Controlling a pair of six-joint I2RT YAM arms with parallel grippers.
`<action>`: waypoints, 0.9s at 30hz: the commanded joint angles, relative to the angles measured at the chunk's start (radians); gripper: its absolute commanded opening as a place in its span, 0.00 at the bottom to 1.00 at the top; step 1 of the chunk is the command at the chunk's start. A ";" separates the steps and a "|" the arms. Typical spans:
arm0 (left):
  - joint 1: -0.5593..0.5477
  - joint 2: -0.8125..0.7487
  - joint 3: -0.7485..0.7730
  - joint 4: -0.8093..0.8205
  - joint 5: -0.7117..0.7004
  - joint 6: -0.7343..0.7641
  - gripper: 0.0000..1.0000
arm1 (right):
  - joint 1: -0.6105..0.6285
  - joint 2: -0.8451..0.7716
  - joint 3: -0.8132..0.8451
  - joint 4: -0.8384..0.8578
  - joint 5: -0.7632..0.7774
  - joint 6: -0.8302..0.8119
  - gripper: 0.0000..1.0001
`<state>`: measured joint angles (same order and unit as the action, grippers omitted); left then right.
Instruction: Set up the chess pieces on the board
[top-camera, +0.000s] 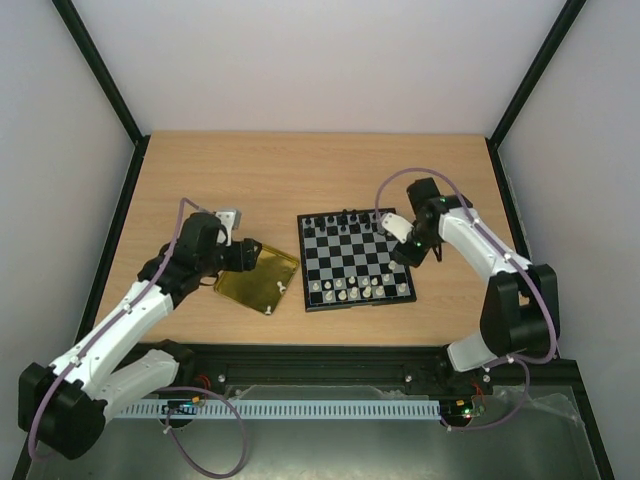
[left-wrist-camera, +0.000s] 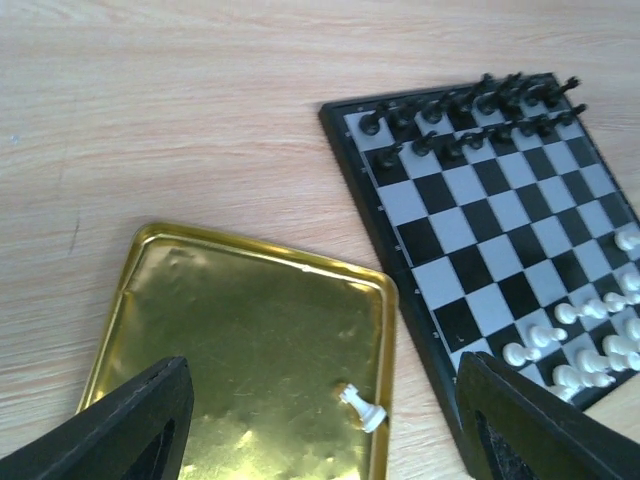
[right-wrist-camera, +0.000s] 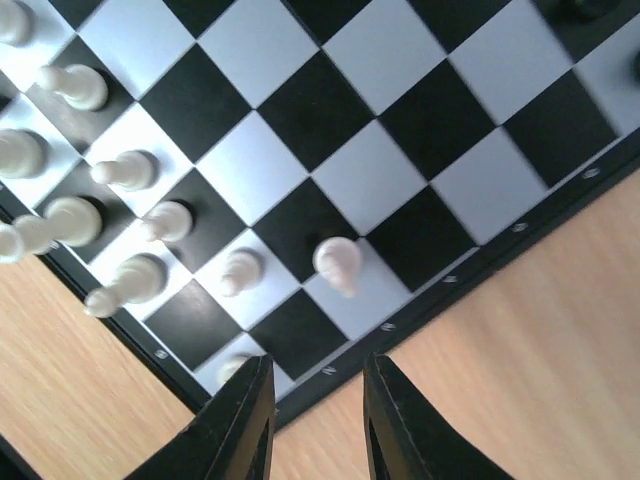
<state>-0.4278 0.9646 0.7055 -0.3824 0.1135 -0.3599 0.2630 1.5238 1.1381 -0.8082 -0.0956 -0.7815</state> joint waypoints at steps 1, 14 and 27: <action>-0.047 -0.093 0.003 -0.020 -0.001 0.019 0.74 | -0.050 -0.068 -0.147 0.162 -0.237 0.177 0.27; -0.134 -0.220 -0.056 0.078 -0.055 0.103 0.71 | -0.052 -0.031 -0.231 0.357 -0.194 0.305 0.24; -0.134 -0.198 -0.057 0.078 -0.026 0.098 0.70 | -0.052 -0.008 -0.254 0.321 -0.153 0.260 0.27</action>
<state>-0.5625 0.7666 0.6586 -0.3264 0.0776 -0.2726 0.2146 1.5028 0.9066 -0.4473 -0.2733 -0.5087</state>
